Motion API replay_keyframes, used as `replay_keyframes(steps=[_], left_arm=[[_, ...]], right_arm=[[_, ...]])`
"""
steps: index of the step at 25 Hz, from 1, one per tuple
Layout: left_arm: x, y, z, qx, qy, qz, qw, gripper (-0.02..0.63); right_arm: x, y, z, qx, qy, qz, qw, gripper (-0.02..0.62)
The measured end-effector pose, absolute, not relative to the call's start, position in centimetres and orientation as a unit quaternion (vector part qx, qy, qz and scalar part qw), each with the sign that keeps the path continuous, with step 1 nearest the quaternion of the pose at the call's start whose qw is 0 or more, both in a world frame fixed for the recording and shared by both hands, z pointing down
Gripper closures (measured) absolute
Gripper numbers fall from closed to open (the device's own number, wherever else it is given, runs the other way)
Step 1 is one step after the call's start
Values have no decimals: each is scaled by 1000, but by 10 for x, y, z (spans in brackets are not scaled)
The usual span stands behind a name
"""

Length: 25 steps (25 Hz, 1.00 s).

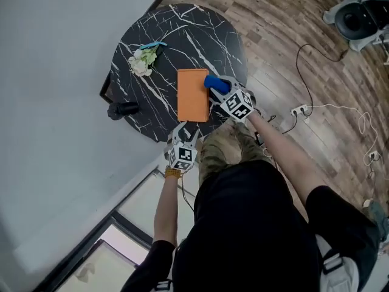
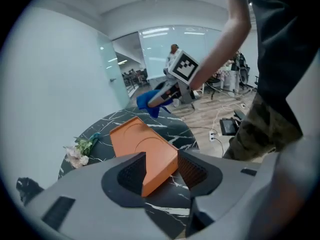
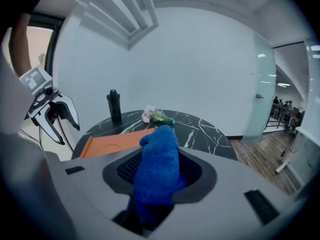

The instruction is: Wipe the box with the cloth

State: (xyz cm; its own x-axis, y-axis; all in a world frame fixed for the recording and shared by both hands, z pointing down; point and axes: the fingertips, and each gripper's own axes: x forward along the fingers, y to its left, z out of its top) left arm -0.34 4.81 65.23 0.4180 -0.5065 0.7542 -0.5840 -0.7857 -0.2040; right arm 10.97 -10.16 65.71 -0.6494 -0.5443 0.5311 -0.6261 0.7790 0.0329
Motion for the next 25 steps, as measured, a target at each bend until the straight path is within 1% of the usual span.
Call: replay_keyframes(steps=[3,6,10,11,13,17,21,25], left_arm=[[-20,35,680,846,-267,459,37,388],[-29,30,702,851,-205,483,30,377],[-38,38,724,854,-108,509,18,353],[-38,36,724,858,-98,504,13,361],[-37,30,723,865,-82,496,3,371],[-40,24,724,868,-55,493,-22,453],[-40,21,725,872,-45,487,-37,446],[-39,23,725,866,-32,498,-30,445]], right_arm=[[117,-133,688,329,-882,61,332,463],[124,-159,716,328,-853,52,402,463],[109,-166,736,307,-837,50,451,463],[104,-166,740,300,-834,47,461,463],[97,-167,745,295,-830,38,473,463],[91,-159,747,276,-829,15,486,463],[86,-151,746,245,-828,-11,504,463],[82,-137,745,248,-832,-10,496,463]])
